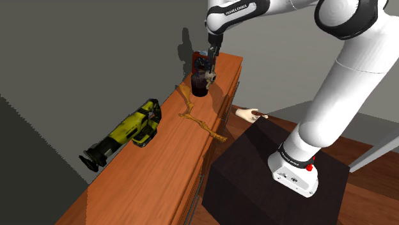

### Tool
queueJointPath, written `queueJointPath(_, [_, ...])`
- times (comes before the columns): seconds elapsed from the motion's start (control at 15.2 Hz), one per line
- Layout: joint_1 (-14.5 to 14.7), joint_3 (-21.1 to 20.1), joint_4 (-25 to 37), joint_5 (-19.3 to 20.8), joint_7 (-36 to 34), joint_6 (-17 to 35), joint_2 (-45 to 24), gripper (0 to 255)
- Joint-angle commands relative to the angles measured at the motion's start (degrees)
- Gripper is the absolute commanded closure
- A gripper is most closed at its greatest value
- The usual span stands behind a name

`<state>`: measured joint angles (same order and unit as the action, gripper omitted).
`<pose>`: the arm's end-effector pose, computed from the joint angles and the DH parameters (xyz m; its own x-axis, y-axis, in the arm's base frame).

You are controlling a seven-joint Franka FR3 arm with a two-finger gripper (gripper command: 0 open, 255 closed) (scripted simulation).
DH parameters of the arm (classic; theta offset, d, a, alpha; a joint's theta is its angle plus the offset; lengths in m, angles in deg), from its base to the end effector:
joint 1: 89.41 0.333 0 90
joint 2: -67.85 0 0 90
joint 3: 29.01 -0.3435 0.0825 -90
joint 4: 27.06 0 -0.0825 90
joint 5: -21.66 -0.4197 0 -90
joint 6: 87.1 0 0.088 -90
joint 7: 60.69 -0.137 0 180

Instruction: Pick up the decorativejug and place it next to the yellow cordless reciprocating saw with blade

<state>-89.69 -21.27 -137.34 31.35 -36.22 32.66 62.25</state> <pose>0.6190 -0.0983 0.4288 0.9336 0.3580 -0.0125 0.3546 -0.9185 0.1750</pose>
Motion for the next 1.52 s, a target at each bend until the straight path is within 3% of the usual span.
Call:
queueJointPath(0.0, [-0.34, 0.12, 3.82, -0.01, 2.00, 1.12, -4.39, 0])
queueJointPath(0.53, [-0.95, 0.37, 1.96, 0.00, 2.22, 6.31, -7.59, 0])
queueJointPath(1.06, [-0.95, 0.37, 1.96, 0.00, 2.22, 6.30, -7.59, 0])
queueJointPath(1.12, [-0.95, 0.37, 1.96, 0.00, 2.22, 6.30, -7.59, 255])
queueJointPath(1.45, [-0.95, 0.37, 1.97, 0.00, 2.22, 6.30, -7.59, 255])
